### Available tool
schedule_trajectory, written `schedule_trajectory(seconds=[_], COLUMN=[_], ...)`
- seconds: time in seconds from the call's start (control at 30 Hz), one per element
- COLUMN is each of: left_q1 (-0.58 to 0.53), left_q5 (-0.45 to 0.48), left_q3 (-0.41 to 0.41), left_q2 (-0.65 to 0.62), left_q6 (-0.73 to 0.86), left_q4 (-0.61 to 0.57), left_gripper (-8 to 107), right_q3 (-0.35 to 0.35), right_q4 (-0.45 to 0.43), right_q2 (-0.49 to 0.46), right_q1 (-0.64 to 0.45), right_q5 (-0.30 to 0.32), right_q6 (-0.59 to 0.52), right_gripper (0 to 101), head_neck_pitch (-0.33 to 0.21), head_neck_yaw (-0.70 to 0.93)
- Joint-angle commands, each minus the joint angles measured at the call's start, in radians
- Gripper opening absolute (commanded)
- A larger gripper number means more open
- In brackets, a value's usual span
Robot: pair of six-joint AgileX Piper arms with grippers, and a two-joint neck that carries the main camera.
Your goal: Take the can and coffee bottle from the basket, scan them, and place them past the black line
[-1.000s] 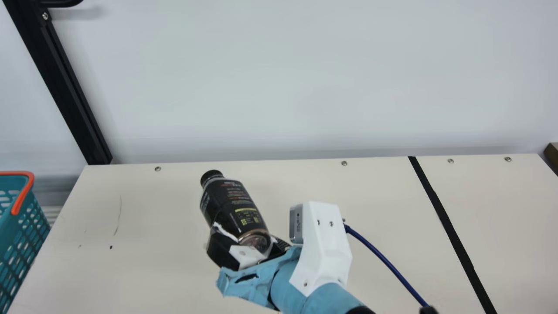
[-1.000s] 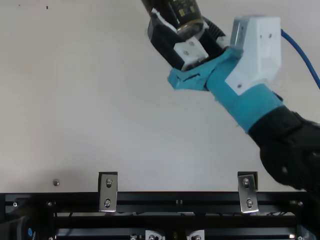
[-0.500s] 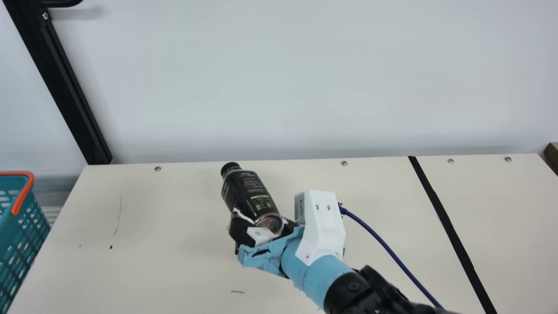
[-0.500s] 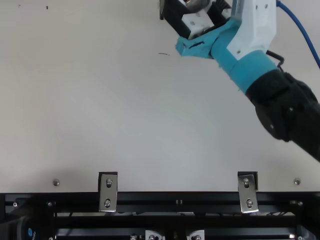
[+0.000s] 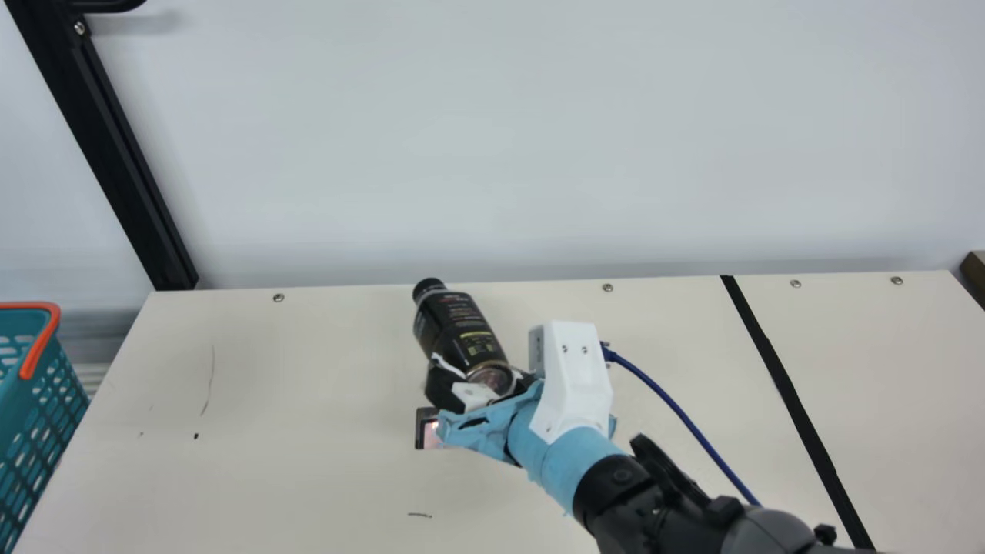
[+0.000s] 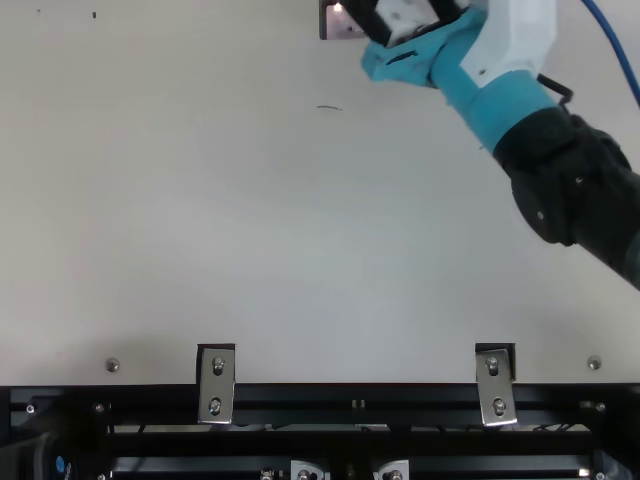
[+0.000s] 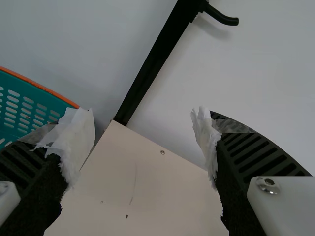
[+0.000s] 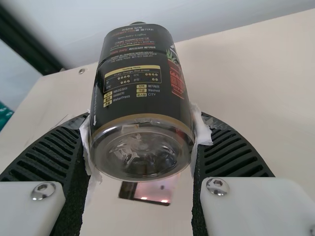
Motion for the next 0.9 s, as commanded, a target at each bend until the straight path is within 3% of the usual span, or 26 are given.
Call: schedule_trajectory(seconds=[0.0, 0.2, 0.47, 0.87], left_q1=[0.0, 0.0, 0.0, 0.0], left_q5=[0.0, 0.0, 0.0, 0.0], left_q3=[0.0, 0.0, 0.0, 0.0], left_q2=[0.0, 0.0, 0.0, 0.0], left_q6=[0.0, 0.0, 0.0, 0.0], left_q4=[0.0, 0.0, 0.0, 0.0], left_gripper=[90, 90, 90, 90], right_q3=[0.006, 0.038, 0.109, 0.244], right_q4=[0.044, 0.151, 0.272, 0.282], right_q2=[-0.002, -0.019, -0.073, -0.187], right_q1=[-0.015, -0.079, -0.184, -0.397], right_q5=[-0.003, -0.022, -0.061, -0.108], right_q6=[-0.034, -0.119, -0.206, -0.205], right_gripper=[0, 0, 0, 0], head_neck_pitch=[-0.016, -0.014, -0.014, -0.026], head_neck_yaw=[-0.01, -0.034, -0.276, -0.627])
